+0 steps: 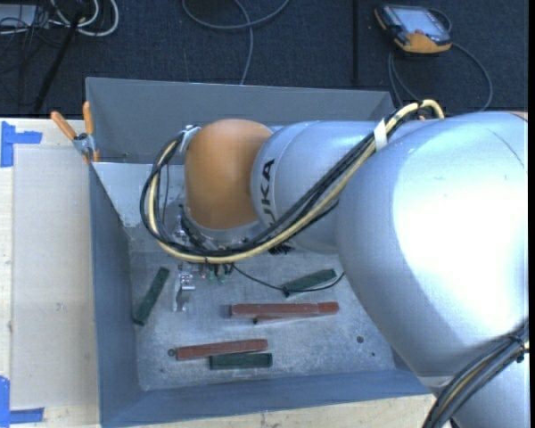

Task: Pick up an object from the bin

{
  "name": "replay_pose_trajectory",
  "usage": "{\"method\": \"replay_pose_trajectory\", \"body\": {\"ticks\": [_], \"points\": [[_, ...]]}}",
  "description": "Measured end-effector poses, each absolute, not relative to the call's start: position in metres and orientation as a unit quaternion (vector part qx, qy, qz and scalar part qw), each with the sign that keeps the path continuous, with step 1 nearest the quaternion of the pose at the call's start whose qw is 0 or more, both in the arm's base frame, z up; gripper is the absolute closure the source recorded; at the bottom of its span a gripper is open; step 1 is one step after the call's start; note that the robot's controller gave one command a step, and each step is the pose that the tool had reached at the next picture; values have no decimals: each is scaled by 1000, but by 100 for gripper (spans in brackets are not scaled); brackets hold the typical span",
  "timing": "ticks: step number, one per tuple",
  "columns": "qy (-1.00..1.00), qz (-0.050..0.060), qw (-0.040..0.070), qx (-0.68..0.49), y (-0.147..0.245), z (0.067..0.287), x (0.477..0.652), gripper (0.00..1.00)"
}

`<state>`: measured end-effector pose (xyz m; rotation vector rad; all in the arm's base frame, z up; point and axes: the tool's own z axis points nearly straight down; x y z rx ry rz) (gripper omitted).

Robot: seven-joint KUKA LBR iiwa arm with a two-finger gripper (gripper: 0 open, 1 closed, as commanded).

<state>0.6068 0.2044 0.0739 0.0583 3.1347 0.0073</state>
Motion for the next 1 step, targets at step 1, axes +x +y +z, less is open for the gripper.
{"method": "replay_pose_trajectory", "body": {"ticks": [1], "points": [[987,0,8,-161,246,75,613,100]]}}
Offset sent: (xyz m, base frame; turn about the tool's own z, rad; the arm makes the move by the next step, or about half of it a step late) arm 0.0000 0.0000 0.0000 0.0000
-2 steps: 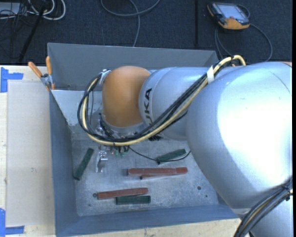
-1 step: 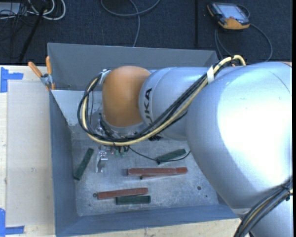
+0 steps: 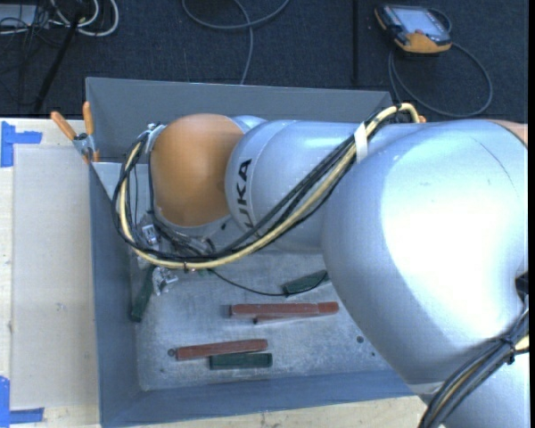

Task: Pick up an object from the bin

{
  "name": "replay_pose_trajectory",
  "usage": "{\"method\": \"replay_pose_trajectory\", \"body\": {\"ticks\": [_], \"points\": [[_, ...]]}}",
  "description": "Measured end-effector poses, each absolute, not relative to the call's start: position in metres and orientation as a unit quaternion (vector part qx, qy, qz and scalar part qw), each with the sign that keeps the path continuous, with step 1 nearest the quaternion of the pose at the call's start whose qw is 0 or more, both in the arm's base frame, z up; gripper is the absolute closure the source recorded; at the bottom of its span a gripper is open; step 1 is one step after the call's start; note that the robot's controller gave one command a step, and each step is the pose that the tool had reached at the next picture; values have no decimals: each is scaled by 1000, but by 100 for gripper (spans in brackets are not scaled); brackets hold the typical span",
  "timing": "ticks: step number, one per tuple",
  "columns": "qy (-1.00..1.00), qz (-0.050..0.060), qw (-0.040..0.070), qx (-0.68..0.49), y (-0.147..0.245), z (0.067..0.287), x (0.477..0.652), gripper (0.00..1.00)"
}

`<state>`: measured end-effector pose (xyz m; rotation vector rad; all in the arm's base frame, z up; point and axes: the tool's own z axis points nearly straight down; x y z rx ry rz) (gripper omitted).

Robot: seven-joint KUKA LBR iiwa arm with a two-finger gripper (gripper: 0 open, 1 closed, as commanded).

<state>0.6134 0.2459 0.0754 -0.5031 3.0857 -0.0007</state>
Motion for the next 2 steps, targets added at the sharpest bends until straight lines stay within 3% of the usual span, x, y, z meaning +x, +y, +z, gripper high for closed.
{"method": "replay_pose_trajectory", "body": {"ticks": [1,2], "points": [[987,0,8,-160,246,75,613,100],[962,0,1,-274,234,279,595,100]]}}
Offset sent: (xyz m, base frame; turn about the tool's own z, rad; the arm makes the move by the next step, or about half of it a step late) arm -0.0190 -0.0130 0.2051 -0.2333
